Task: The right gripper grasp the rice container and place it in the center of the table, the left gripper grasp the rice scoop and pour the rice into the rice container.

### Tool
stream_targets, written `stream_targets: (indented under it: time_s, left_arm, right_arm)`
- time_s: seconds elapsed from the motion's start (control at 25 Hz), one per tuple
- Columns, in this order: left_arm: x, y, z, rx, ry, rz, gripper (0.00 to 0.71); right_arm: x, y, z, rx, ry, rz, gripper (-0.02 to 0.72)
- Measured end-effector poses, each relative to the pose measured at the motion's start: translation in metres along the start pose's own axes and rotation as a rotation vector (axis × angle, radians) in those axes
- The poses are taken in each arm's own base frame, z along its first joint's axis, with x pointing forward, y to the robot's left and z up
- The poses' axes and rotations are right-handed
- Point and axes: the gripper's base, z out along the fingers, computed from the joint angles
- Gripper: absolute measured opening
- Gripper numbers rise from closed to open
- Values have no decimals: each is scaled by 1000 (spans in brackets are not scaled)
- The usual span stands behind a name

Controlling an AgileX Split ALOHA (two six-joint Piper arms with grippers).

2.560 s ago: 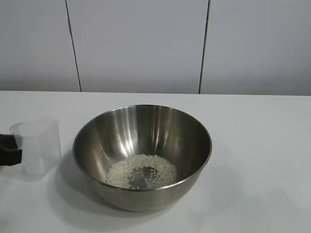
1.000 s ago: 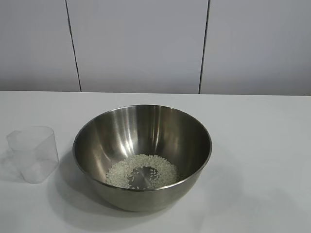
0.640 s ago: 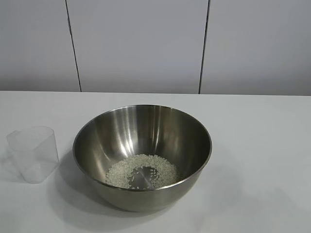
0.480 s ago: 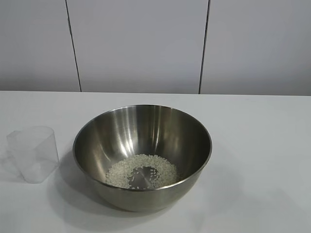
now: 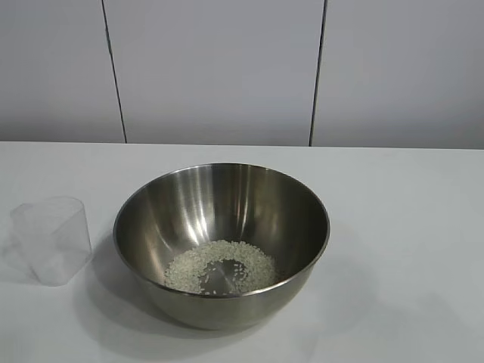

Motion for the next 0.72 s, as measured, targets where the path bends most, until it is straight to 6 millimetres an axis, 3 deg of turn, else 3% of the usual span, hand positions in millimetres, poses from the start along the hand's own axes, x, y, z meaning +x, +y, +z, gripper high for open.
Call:
stream_targets:
  time_s: [0.16, 0.32, 0.6, 0.72]
  left_arm:
    - [-11, 6, 9, -35, -48, -21, 333]
    - [-38, 24, 10, -100, -151, -77, 333]
    - [-79, 60, -9, -193, -53, -144, 333]
    - [-106, 69, -19, -197, -13, -201, 333]
  right_arm:
    - [0, 0, 0, 0, -1, 0, 487]
    - [0, 0, 0, 0, -1, 0, 487]
    - [0, 0, 0, 0, -1, 0, 487]
    - [0, 0, 0, 0, -1, 0, 487]
